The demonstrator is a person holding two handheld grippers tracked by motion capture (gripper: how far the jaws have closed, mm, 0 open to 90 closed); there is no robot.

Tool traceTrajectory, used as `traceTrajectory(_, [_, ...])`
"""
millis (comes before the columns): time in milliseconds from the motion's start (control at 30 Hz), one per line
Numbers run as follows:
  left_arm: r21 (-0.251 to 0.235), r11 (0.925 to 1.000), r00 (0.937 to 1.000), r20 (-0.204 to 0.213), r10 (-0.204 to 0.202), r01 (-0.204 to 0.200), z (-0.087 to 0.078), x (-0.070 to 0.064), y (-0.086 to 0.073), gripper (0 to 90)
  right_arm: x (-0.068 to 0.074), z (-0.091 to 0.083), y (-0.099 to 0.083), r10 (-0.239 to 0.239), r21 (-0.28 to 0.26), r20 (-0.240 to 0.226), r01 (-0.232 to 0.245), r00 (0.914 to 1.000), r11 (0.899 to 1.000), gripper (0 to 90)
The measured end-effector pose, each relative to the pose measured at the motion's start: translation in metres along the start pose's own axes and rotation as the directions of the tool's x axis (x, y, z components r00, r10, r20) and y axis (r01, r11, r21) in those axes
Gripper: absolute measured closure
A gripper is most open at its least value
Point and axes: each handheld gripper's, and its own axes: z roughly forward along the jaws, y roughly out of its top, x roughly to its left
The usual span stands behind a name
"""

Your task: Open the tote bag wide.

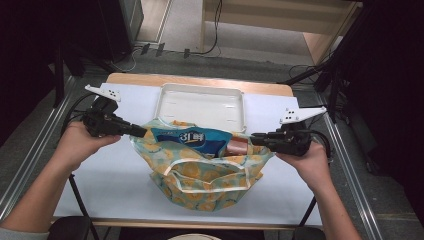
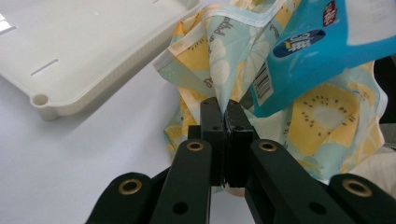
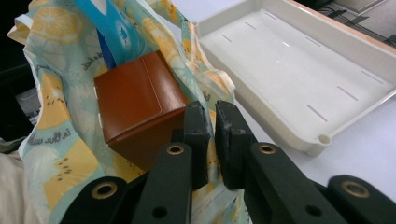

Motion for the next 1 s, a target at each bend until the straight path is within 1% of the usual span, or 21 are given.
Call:
traceTrajectory(100, [-0.003,1.0000,0.9999,0.011,-0.003,0.003,0.006,0.002,-0.006,89.7,-0.002,0.003,-0.006,0.011,-0.007,-0.006,-0.011,0.9999,1.000,84.4])
traceTrajectory(133, [-0.009,0.9999,0.9999,0.015,-0.006,0.007,0.009,0.003,-0.010,89.7,-0.003,0.005,-0.011,0.018,-0.009,-0.009,-0.018,0.9998,1.000,84.4])
traceTrajectory(167, [-0.009,0.9999,0.9999,0.015,-0.006,0.007,0.009,0.003,-0.010,89.7,-0.003,0.005,-0.011,0.018,-0.009,-0.009,-0.018,0.9998,1.000,84.4])
traceTrajectory(200, [-0.015,0.9998,0.9998,0.017,-0.009,0.010,0.011,0.004,-0.012,89.7,-0.004,0.007,-0.015,0.029,-0.010,-0.013,-0.029,0.9995,1.000,84.4])
traceTrajectory(267, [-0.022,0.9997,0.9997,0.022,-0.012,0.013,0.013,0.006,-0.017,89.8,-0.004,0.008,-0.017,0.033,-0.011,-0.016,-0.033,0.9993,0.999,84.4])
traceTrajectory(333, [-0.027,0.9995,0.9997,0.020,-0.014,0.014,0.017,0.007,-0.020,89.8,-0.005,0.011,-0.023,0.040,-0.020,-0.020,-0.041,0.9990,0.999,84.4])
traceTrajectory(467, [-0.043,0.9990,0.9999,0.011,-0.010,0.011,0.022,0.008,-0.028,89.8,-0.006,0.016,-0.029,0.053,-0.018,-0.022,-0.054,0.9983,0.998,84.4])
traceTrajectory(533, [-0.047,0.9987,0.9998,0.011,-0.019,0.019,0.025,0.010,-0.032,89.8,-0.007,0.019,-0.032,0.059,-0.021,-0.025,-0.060,0.9979,0.998,84.4])
traceTrajectory(600, [-0.040,0.9988,0.9996,0.008,-0.026,0.026,0.029,0.011,-0.035,89.8,-0.009,0.023,-0.036,0.064,-0.018,-0.025,-0.065,0.9976,0.998,84.4])
traceTrajectory(633, [-0.033,0.9990,0.9994,0.012,-0.031,0.032,0.031,0.012,-0.039,89.7,-0.008,0.026,-0.039,0.074,-0.014,-0.030,-0.075,0.9968,0.997,84.4])
traceTrajectory(733, [-0.032,0.9987,0.9991,0.016,-0.038,0.039,0.034,0.013,-0.042,89.7,-0.008,0.028,-0.042,0.075,-0.016,-0.028,-0.075,0.9968,0.997,84.4])
traceTrajectory(867, [-0.016,0.9985,0.9986,0.015,-0.051,0.052,0.042,0.017,-0.053,89.7,-0.008,0.035,-0.051,0.093,-0.009,-0.038,-0.093,0.9950,0.996,84.4])
traceTrajectory(900, [-0.016,0.9985,0.9986,0.015,-0.051,0.052,0.042,0.017,-0.053,89.7,-0.008,0.035,-0.051,0.093,-0.009,-0.038,-0.093,0.9950,0.996,84.4])
traceTrajectory(1000, [-0.015,0.9972,0.9970,0.026,-0.072,0.073,0.048,0.021,-0.060,89.7,-0.008,0.041,-0.059,0.106,0.001,-0.039,-0.106,0.9936,0.994,84.2])
